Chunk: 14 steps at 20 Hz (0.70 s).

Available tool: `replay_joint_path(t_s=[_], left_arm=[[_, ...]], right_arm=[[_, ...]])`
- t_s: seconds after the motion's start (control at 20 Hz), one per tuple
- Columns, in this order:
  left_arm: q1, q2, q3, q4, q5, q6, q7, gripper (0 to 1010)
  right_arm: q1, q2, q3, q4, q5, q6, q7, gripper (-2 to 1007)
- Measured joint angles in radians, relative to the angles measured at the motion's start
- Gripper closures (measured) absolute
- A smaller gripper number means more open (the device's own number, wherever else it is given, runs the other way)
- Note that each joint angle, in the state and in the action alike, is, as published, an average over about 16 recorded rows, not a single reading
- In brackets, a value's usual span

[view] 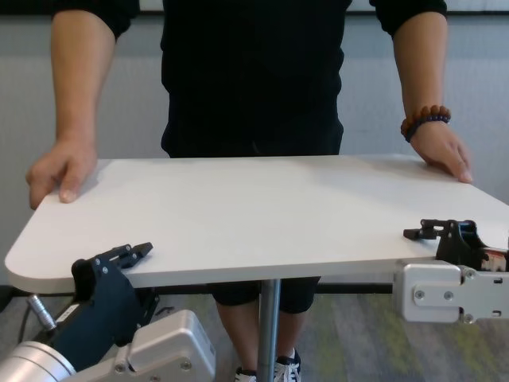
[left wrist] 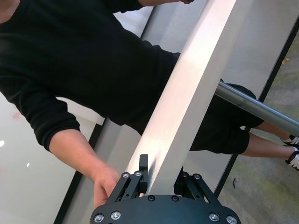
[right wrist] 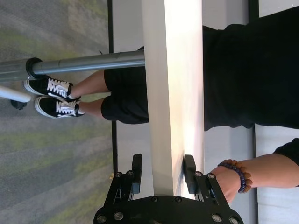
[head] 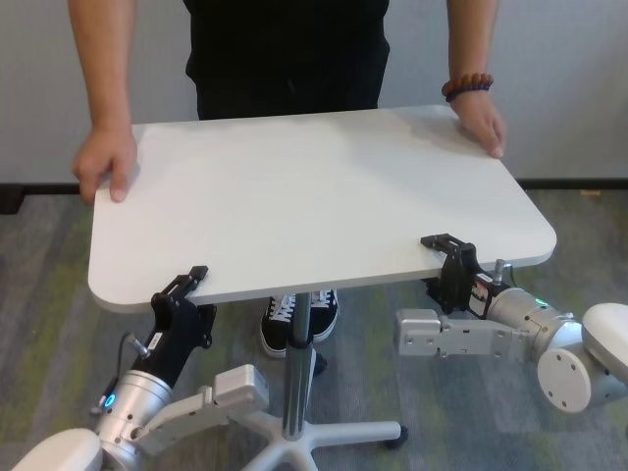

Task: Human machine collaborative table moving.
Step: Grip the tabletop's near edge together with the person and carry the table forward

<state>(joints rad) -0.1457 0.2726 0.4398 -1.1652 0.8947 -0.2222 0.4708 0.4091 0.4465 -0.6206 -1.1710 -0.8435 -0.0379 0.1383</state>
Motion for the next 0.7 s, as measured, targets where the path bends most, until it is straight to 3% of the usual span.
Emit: replay_joint_path(t_s=[0.7], left_arm=[[-0.001, 0.000, 0.000, 0.001, 0.000, 0.000, 0.000, 717]], right_arm=[[0.011, -0.008, -0.008, 0.007, -0.013, 0.019, 0.023, 477]])
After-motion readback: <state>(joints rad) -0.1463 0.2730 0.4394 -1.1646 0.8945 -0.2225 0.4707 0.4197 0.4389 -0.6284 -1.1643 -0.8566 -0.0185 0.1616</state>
